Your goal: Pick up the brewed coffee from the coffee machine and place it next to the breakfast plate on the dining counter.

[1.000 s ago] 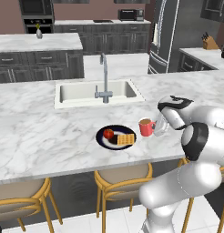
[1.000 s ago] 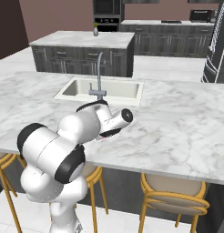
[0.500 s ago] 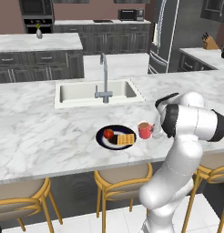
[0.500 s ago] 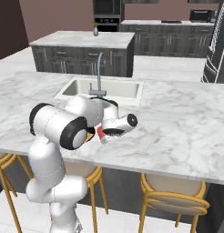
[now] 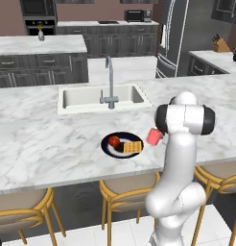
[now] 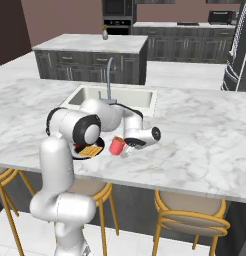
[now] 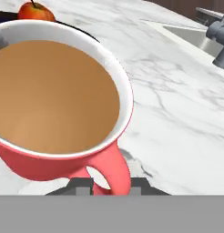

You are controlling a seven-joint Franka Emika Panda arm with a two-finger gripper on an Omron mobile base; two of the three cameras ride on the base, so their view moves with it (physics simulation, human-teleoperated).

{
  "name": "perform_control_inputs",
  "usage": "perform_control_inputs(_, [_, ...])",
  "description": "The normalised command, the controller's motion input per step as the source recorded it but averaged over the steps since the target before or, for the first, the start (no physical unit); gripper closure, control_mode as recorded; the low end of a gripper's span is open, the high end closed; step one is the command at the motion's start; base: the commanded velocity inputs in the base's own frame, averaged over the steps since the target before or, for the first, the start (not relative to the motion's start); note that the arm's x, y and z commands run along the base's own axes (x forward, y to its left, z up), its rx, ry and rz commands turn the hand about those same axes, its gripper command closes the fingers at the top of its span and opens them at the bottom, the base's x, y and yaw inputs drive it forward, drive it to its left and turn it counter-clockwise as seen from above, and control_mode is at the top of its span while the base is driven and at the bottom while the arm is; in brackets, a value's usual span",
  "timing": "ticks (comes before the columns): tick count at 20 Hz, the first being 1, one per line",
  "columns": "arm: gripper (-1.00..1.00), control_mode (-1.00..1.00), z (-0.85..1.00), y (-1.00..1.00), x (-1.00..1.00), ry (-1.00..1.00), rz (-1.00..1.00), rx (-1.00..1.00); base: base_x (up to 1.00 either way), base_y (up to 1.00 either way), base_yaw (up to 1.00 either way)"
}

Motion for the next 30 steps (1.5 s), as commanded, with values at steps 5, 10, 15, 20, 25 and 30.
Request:
perform_control_inputs(5, [-1.0, -1.0, 0.0, 0.02, 0.05, -0.03, 0.07, 0.0, 0.0, 0.0, 0.0])
perform_control_inputs(10, [-1.0, -1.0, 0.26, 0.15, 0.0, -0.08, 0.07, -0.05, 0.0, 0.0, 0.0])
perform_control_inputs(15, [-1.0, -1.0, 0.35, 0.22, 0.0, -0.09, 0.04, -0.08, 0.0, 0.0, 0.0])
perform_control_inputs(20, [-1.0, -1.0, 0.59, 0.01, -0.35, -0.06, 0.0, -0.08, 0.0, 0.0, 0.0])
perform_control_inputs(25, [-1.0, -1.0, 0.85, 0.0, -0.81, -0.08, 0.0, -0.08, 0.0, 0.0, 0.0])
perform_control_inputs(30, [-1.0, -1.0, 0.79, 0.0, -1.0, -0.13, 0.0, -0.13, 0.0, 0.0, 0.0])
